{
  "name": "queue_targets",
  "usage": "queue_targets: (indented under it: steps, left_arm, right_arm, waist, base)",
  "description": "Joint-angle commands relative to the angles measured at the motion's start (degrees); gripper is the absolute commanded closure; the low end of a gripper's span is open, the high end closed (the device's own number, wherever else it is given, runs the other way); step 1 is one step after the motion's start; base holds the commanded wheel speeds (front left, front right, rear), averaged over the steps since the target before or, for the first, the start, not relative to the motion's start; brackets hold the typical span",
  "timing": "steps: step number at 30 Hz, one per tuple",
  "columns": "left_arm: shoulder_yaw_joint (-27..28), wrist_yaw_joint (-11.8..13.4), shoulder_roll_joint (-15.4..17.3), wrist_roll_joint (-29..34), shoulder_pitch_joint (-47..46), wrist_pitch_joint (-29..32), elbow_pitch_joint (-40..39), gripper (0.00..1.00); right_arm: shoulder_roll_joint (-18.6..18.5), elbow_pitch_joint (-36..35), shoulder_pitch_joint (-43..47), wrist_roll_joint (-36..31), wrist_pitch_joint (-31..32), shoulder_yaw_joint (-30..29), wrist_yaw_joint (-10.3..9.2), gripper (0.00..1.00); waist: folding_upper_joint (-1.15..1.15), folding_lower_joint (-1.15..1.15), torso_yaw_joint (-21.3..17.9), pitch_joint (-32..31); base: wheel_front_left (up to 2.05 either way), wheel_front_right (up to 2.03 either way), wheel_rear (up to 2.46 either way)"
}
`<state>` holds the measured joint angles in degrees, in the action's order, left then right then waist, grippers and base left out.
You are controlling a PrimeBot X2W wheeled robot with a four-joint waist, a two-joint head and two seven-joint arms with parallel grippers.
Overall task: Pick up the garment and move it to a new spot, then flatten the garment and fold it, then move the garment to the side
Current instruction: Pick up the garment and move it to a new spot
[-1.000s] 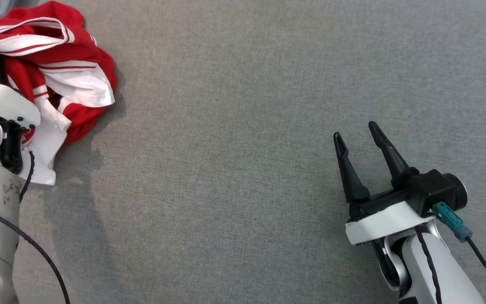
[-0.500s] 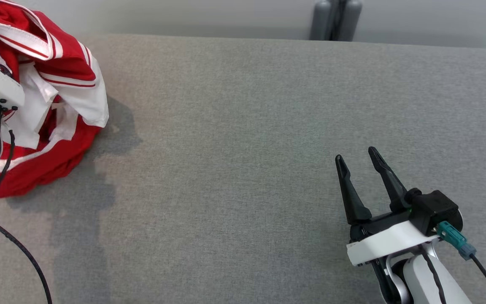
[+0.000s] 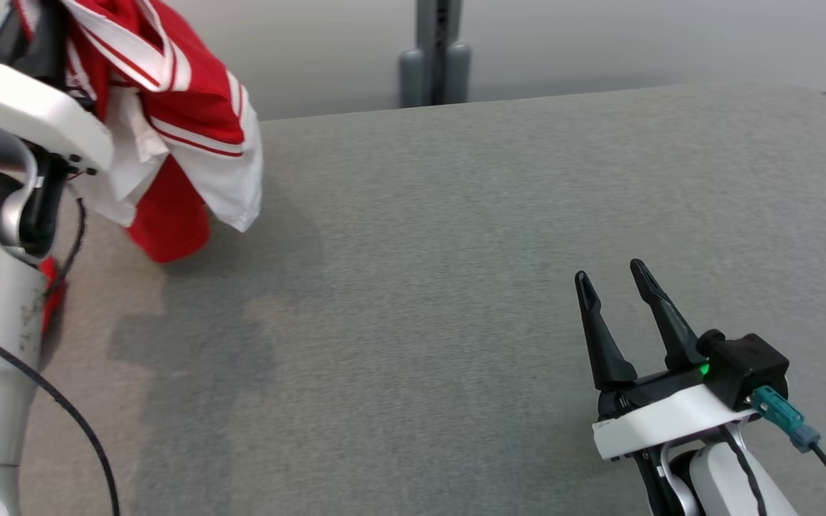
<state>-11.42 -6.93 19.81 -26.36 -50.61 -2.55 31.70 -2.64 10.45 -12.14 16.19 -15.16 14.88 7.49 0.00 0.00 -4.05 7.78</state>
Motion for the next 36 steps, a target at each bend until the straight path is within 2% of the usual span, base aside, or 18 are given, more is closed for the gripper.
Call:
queue_targets:
  steps: [1,7,10,18,22,29,33,34,35,36]
  left_arm:
    - [-0.09,0.14,-0.13,-0.21,0.48,0.13,-0.67,1.0]
    - [-3.33,0.02,-1.9,0.07,2.95,3.03,-7.74,1.0]
    - [-4.87,-0.24,-3.68,-1.73,3.57,3.9,-10.07,1.0]
    - [-10.16,-0.54,-5.65,-3.73,3.84,3.27,-11.07,1.0]
    - [-14.12,-0.55,-5.44,-3.57,5.76,1.76,-8.84,1.0]
    - [-20.57,-0.58,-4.34,-3.61,10.02,-4.39,1.49,1.0]
    - [-23.35,-0.58,-3.54,-1.62,9.27,-7.95,8.7,1.0]
    - [-23.94,-0.58,-3.39,-0.81,8.68,-8.82,10.56,0.93]
    - [-24.27,-0.58,-3.58,-0.37,8.2,-9.57,12.06,0.79]
    - [-24.48,-0.53,-3.74,0.14,7.79,-10.25,13.62,0.72]
  right_arm:
    - [-0.47,0.04,0.76,0.3,-0.1,-0.1,0.01,0.0]
    - [-0.43,-0.56,0.83,0.88,-0.1,-0.24,0.01,0.0]
    - [-0.43,-0.87,1.0,1.11,-0.1,-0.11,0.01,0.0]
    - [-0.43,-1.77,0.21,1.31,-0.1,-0.37,0.01,0.0]
    - [-0.42,-2.06,0.49,1.38,-0.1,-0.67,0.01,0.0]
    - [-0.42,-2.64,1.58,1.17,-0.1,-1.51,0.01,0.0]
    - [-0.42,-3.06,0.72,0.61,-0.1,-1.26,0.01,0.0]
    - [-0.43,-3.17,0.47,0.56,-0.1,-1.31,0.01,0.0]
    - [-0.43,-3.25,0.29,0.55,-0.1,-1.44,0.01,0.0]
    - [-0.42,-3.28,0.15,0.59,-0.1,-1.45,0.01,0.0]
  waist:
    - [0.0,0.0,-2.71,-0.78]
    - [0.0,0.0,-8.1,-0.66]
    - [0.0,0.0,-10.37,-0.43]
    - [0.0,0.0,-14.81,1.09]
    - [0.0,0.0,-15.45,1.69]
    - [0.0,0.0,-14.03,4.08]
    - [0.0,0.0,-13.07,5.57]
    - [0.0,0.0,-12.82,5.89]
    - [0.0,0.0,-12.55,6.17]
    - [0.0,0.0,-12.28,6.39]
  base:
    - [0.0,0.0,0.0]
    - [0.0,0.0,0.0]
    - [0.0,0.0,0.0]
    - [0.0,0.0,0.0]
    - [0.0,0.0,0.0]
    - [0.0,0.0,0.0]
    - [0.0,0.0,0.0]
    - [0.0,0.0,0.0]
    - [0.0,0.0,0.0]
    - [0.0,0.0,0.0]
